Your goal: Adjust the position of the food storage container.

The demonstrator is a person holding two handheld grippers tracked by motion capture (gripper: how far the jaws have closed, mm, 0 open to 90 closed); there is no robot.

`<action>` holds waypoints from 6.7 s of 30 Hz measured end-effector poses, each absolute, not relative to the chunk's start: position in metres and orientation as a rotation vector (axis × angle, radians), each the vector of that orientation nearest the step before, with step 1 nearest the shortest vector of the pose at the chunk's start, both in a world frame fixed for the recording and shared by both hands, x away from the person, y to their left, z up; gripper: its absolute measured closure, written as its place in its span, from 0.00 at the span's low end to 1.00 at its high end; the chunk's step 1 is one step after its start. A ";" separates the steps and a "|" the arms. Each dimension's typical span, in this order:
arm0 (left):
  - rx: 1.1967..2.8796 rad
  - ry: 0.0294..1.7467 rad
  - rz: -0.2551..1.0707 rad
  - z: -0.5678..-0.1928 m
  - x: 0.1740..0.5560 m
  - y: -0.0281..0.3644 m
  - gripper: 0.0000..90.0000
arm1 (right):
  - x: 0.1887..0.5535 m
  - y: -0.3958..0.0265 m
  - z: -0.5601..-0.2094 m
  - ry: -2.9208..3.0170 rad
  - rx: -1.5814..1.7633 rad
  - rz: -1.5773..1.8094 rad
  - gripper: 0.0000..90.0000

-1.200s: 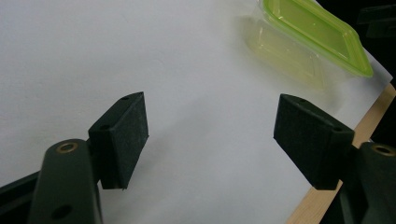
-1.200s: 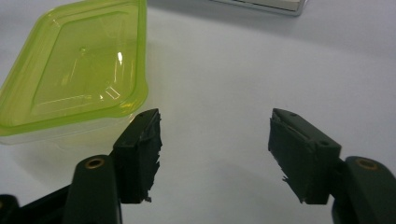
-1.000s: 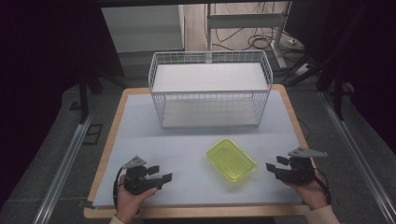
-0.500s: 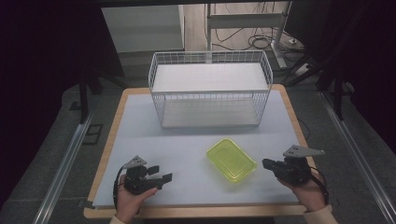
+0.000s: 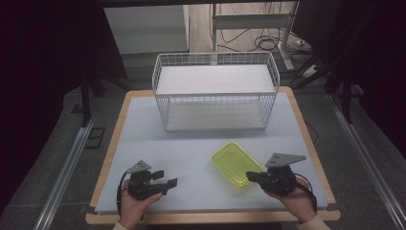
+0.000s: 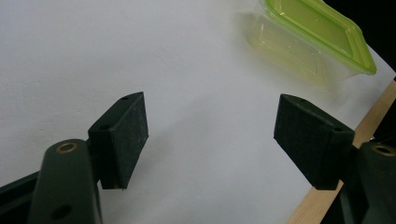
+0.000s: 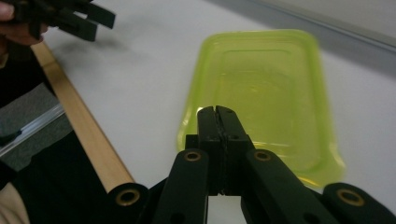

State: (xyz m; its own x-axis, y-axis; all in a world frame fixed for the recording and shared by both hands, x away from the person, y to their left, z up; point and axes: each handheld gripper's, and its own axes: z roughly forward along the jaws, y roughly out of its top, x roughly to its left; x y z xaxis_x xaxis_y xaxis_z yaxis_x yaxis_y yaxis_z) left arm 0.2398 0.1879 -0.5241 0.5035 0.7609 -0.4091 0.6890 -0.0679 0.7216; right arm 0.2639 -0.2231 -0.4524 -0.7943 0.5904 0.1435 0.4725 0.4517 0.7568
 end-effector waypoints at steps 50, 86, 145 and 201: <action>1.808 1.214 0.084 -0.526 0.240 0.188 0.29 | 0.259 -0.197 -0.487 2.687 0.869 1.009 1.00; 1.820 1.211 0.077 -0.527 0.241 0.185 0.29 | 0.291 -0.244 -0.491 2.569 1.077 0.948 1.00; 1.814 1.210 0.079 -0.526 0.240 0.185 0.29 | 0.348 -0.270 -0.484 2.384 1.295 0.872 1.00; 1.826 1.205 0.076 -0.526 0.240 0.184 0.29 | 0.340 -0.204 -0.492 2.494 1.122 0.873 0.99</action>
State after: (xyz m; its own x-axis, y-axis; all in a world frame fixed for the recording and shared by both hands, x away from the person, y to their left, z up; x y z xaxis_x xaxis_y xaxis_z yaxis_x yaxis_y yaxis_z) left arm 0.2401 0.1841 -0.5265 0.5192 0.7537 -0.4029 0.6972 -0.1009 0.7098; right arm 0.3396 -0.2042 -0.4924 -0.6635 0.7481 0.0008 0.5853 0.5184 0.6234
